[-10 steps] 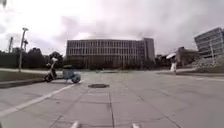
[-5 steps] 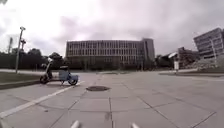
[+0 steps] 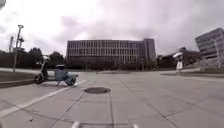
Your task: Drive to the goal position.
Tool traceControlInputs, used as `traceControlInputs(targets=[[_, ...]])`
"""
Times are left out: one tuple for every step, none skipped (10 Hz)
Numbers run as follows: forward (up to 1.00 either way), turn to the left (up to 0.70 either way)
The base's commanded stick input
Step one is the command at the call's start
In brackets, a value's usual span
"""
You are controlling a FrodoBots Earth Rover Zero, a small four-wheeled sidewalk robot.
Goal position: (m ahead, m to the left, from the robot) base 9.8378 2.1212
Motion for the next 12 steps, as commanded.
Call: traceControlInputs(targets=[[0.7, 0.0], [0.7, 0.0], [0.7, 0.0], [0.7, 0.0], [0.7, 0.0], [0.7, 0.0], [0.7, 0.0], [0.7, 0.0], [0.7, 0.0], [0.7, 0.0], [0.7, 0.0], [0.7, 0.0]])
